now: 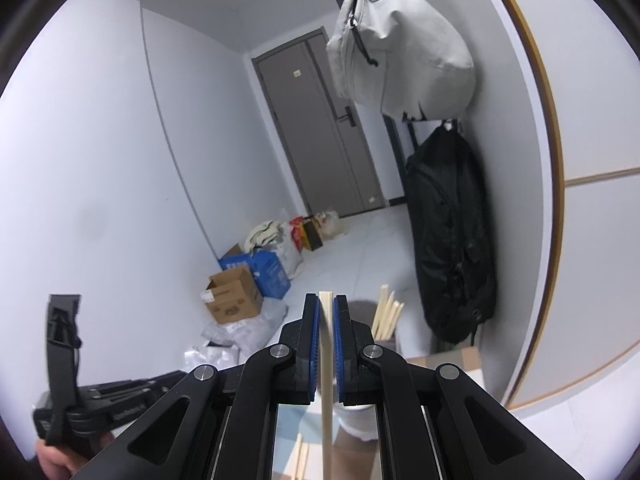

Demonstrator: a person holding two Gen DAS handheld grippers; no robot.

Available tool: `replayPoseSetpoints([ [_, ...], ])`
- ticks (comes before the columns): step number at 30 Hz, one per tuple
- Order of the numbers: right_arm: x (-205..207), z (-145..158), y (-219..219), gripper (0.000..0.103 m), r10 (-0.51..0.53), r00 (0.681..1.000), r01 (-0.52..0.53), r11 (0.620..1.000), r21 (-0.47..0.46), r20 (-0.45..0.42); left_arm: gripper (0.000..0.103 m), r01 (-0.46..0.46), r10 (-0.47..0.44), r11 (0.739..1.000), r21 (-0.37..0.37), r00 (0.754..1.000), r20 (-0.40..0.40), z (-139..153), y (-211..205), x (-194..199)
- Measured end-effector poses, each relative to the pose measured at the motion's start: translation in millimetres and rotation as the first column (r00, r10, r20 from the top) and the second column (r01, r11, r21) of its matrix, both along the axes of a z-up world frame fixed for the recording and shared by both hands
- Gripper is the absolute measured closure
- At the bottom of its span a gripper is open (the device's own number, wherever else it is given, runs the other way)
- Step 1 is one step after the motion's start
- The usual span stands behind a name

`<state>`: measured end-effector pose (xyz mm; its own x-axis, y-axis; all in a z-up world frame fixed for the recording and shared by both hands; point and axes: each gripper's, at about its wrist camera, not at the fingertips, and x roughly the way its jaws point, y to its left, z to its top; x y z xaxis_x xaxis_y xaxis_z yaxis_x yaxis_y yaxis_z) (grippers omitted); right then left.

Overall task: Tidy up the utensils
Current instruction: 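Raise both held chopsticks upright above the white holder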

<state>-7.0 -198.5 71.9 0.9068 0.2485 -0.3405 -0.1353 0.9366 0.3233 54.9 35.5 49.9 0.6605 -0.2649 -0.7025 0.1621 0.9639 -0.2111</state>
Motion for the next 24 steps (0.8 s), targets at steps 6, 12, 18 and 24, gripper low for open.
replayPoseSetpoints([
  [6,18.7,17.6,-16.0,0.097,-0.028,0.999,0.028,1.000,0.014,0.020,0.103,0.032,-0.031,0.999,-0.026,0.998,0.054,33.0,-11.6,9.7],
  [12,53.3,30.7,-30.3,0.097,-0.045,0.999,0.043,0.997,0.070,0.021,0.103,0.083,-0.077,0.996,-0.039,0.989,0.125,72.8,-34.5,37.3],
  [18,88.9,43.5,-37.7,0.097,-0.071,0.997,0.066,0.993,0.101,0.042,0.103,0.125,-0.114,0.990,-0.068,0.984,0.139,90.4,-48.2,64.5],
  [24,122.9,51.8,-38.5,0.097,-0.082,0.993,0.075,0.993,0.091,0.082,0.103,0.132,-0.122,0.990,-0.052,0.980,0.154,90.1,-60.3,89.9],
])
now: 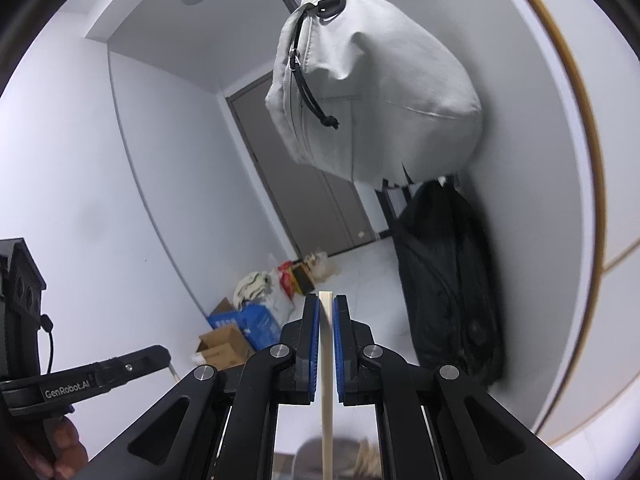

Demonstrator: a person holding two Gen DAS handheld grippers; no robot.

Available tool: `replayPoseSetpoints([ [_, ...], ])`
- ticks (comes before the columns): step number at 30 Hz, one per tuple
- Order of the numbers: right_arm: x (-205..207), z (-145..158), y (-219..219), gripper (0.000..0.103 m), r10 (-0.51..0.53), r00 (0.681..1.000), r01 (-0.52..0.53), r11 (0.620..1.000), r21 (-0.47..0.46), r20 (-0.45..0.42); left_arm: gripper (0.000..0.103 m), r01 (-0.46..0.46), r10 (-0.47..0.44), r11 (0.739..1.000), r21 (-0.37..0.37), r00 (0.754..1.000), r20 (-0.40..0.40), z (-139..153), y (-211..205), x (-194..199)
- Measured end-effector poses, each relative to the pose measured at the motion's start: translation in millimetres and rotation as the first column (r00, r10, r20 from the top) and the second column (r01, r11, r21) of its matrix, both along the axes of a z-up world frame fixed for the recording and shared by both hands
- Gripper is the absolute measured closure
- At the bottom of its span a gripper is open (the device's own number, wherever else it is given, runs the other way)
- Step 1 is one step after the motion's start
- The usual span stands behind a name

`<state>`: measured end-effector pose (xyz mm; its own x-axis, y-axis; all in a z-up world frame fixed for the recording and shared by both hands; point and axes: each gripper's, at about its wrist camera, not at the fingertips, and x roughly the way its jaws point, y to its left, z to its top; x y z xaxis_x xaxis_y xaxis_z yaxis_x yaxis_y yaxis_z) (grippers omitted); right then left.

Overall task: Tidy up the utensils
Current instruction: 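Raise both held chopsticks upright above the white holder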

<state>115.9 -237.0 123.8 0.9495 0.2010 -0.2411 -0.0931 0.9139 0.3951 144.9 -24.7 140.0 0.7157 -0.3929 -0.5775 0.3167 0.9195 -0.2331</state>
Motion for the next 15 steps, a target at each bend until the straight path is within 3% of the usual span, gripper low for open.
replayPoseSetpoints([
  [15,43.0,-26.3,12.9,0.097,0.012,1.000,-0.011,0.999,-0.039,0.002,0.103,0.033,-0.034,0.999,-0.022,0.998,-0.043,-31.1,-10.5,42.3],
])
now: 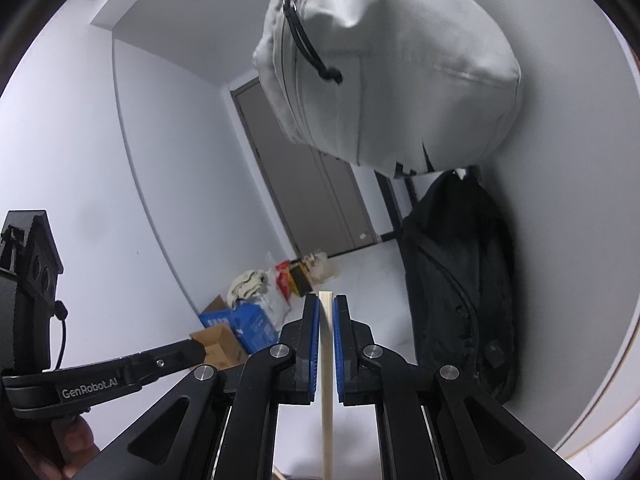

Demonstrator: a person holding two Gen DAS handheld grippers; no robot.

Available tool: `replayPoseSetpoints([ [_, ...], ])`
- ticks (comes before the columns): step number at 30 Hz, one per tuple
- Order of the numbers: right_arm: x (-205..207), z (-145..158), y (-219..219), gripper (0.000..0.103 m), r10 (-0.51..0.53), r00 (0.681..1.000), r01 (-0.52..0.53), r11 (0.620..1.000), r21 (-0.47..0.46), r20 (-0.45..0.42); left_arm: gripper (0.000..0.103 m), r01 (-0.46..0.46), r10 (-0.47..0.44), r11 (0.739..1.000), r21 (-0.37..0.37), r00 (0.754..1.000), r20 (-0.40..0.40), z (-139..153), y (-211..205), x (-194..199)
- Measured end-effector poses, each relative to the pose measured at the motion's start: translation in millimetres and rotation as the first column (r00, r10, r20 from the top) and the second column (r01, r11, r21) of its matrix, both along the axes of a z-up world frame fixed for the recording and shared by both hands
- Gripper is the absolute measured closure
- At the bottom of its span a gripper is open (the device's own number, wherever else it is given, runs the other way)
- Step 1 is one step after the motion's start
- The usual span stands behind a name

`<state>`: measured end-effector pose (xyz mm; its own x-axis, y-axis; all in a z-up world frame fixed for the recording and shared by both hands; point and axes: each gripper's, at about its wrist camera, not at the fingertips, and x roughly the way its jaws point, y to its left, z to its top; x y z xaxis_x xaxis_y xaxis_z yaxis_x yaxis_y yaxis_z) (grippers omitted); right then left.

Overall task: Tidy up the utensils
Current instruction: 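Raise both held chopsticks upright above the white holder, then drop both chopsticks into the white holder and open both grippers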

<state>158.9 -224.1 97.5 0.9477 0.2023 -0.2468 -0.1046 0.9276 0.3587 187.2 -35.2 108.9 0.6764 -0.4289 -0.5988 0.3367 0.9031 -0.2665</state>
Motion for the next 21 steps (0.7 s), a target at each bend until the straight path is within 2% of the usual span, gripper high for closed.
replayPoseSetpoints([
  [8,8.1,-19.1,1.7,0.097,0.016,1.000,-0.016,1.000,-0.006,-0.012,0.103,0.013,-0.013,1.000,0.013,1.000,-0.010,-6.9,-10.6,7.1],
  [18,-2.0,-37.6,7.3,0.097,0.053,0.999,-0.053,0.998,-0.043,-0.007,0.103,0.063,-0.063,0.998,-0.002,0.998,-0.012,-9.7,-13.0,0.9],
  [21,-10.0,-41.3,8.3,0.097,0.070,0.998,-0.070,0.995,-0.066,-0.008,0.103,0.090,-0.090,0.996,0.013,0.996,-0.010,-12.1,-15.5,-2.1],
])
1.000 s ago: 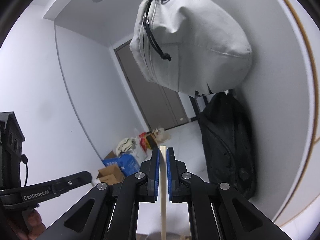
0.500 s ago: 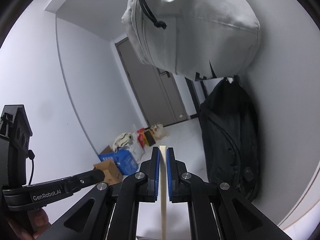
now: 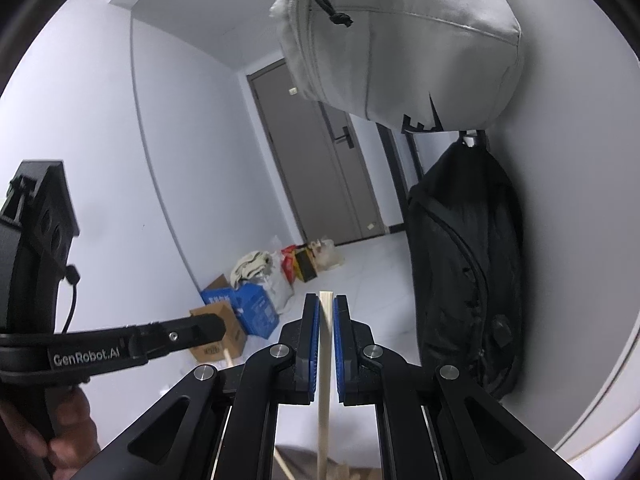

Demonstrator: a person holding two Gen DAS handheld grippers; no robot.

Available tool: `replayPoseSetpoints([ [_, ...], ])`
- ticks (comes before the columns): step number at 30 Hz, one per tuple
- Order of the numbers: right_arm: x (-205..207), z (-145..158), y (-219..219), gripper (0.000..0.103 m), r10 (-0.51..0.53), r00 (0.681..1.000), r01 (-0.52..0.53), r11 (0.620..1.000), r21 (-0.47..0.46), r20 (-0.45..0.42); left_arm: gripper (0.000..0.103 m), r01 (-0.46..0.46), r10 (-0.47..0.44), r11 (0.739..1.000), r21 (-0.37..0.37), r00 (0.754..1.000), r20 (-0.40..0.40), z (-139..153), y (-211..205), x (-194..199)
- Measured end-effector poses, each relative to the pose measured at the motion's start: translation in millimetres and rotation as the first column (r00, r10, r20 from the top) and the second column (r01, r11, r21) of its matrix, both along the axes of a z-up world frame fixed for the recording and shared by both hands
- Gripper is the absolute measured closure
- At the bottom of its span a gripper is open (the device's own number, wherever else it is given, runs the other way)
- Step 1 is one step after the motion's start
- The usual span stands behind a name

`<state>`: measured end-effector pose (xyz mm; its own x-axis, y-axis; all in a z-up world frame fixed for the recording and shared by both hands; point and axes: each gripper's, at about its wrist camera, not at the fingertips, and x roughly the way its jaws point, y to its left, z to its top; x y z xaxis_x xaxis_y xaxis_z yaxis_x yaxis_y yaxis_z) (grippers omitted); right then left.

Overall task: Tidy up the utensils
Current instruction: 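Drop both chopsticks into the white holder and open both grippers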

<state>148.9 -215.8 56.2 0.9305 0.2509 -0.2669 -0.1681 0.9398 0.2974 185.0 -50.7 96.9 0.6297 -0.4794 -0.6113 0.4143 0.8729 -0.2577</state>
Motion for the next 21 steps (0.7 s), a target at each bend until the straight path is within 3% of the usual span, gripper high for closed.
replayPoseSetpoints([
  [6,-18.6,-10.4,1.2,0.097,0.070,0.997,-0.071,0.996,-0.047,-0.030,0.103,0.115,-0.115,0.993,0.010,0.993,-0.005,-7.0,-9.5,-10.5],
  [8,-21.7,-14.1,-0.9,0.096,0.091,0.994,-0.094,0.994,-0.047,-0.055,0.103,0.178,-0.180,0.983,-0.042,0.983,-0.045,-11.4,-9.7,-9.8],
  [10,-25.0,-17.4,-5.6,0.095,0.133,0.988,-0.135,0.991,-0.010,-0.083,0.101,0.223,-0.230,0.971,-0.086,0.969,-0.091,-15.8,-10.0,-6.2],
  [14,-33.0,-23.5,-11.1,0.092,0.201,0.972,-0.197,0.979,0.047,-0.123,0.100,0.220,-0.230,0.972,-0.083,0.963,-0.142,-23.8,-6.6,-1.6],
  [15,-35.4,-25.5,-11.5,0.091,0.208,0.969,-0.202,0.978,0.053,-0.134,0.097,0.223,-0.235,0.970,-0.093,0.959,-0.158,-26.0,-5.2,-1.5],
  [17,-41.5,-30.2,-14.5,0.081,0.221,0.963,-0.212,0.974,0.074,-0.155,0.078,0.202,-0.216,0.976,-0.086,0.957,-0.194,-30.5,-1.0,-2.6],
  [18,-45.7,-31.1,-16.7,0.078,0.221,0.963,-0.209,0.974,0.087,-0.157,0.074,0.174,-0.185,0.982,-0.074,0.964,-0.189,-30.3,2.5,-4.8],
  [20,-57.4,-30.2,-23.3,0.062,0.198,0.969,-0.183,0.977,0.107,-0.149,0.068,0.141,-0.152,0.987,-0.073,0.972,-0.178,-29.5,9.5,-11.6],
  [21,-64.2,-29.5,-26.2,0.061,0.188,0.971,-0.173,0.979,0.110,-0.146,0.068,0.125,-0.136,0.990,-0.070,0.975,-0.176,-28.9,12.6,-14.6],
])
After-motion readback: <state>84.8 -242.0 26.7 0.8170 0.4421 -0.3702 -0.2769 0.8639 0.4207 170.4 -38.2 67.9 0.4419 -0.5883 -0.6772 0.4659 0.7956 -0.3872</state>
